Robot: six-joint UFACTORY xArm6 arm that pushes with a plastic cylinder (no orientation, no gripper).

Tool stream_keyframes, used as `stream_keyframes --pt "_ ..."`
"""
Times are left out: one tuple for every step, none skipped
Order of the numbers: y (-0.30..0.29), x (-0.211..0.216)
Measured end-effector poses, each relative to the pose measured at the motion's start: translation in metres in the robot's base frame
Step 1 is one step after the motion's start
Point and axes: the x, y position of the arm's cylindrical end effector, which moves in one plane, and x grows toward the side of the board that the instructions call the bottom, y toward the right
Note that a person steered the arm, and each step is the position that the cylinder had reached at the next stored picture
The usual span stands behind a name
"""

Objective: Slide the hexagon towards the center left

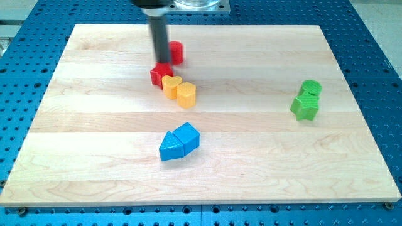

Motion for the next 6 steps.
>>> stream_keyframes --pt "0.0 -0.004" --pt "-0.013 -0.022" --pt "0.045 0.003" --pt "0.081 0.048" --pt "0.062 0.085" --pt "-0.011 0.09"
